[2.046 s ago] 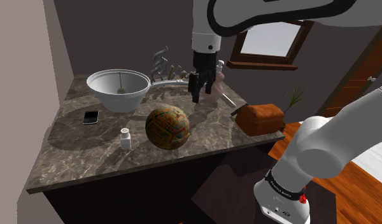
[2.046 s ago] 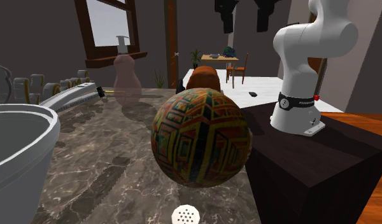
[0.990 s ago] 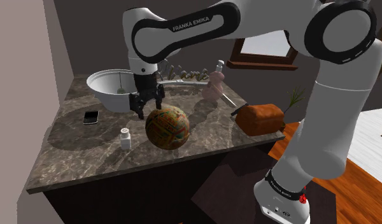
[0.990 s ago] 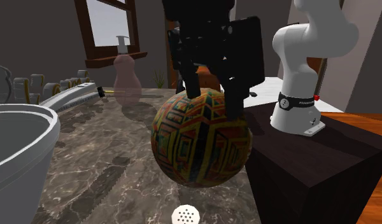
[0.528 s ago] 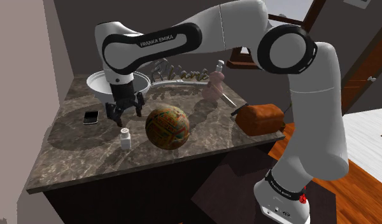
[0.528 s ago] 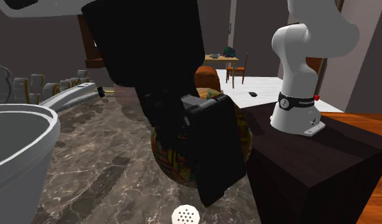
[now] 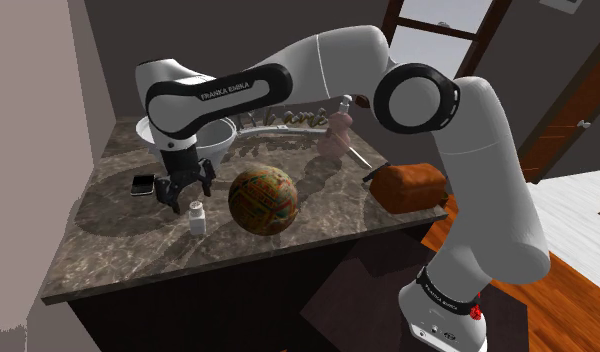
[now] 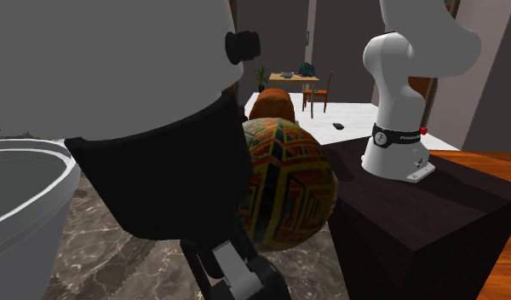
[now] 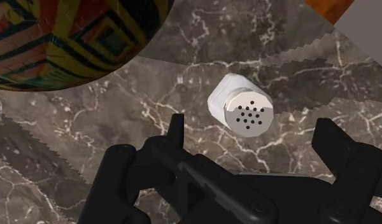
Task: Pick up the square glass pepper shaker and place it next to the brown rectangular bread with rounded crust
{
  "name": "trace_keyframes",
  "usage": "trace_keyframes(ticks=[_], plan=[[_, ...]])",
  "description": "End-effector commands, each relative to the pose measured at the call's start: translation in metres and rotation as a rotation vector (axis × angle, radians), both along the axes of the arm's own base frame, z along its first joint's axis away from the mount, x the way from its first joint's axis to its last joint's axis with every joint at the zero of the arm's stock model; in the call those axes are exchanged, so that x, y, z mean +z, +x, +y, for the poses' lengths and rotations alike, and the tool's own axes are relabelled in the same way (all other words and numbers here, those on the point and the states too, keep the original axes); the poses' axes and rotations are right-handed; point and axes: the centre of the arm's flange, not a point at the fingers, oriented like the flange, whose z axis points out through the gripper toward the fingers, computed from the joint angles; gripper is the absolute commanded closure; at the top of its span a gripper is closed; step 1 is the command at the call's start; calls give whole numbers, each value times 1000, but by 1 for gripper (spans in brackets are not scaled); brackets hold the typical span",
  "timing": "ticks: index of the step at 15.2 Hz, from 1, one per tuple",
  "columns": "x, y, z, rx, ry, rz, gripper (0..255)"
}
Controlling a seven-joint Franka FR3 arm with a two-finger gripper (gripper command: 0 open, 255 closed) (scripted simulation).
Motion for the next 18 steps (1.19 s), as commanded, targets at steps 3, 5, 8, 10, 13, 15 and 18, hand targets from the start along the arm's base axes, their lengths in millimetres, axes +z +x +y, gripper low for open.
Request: trace_keyframes(ticks=[3,5,8,10,13,15,18], plan=[[-13,-4,0,0,0,0,0],[-13,-4,0,0,0,0,0],[-13,-4,0,0,0,0,0],[-13,-4,0,0,0,0,0],[-13,-4,0,0,0,0,255],[-13,-4,0,0,0,0,255],[-13,-4,0,0,0,0,255]])
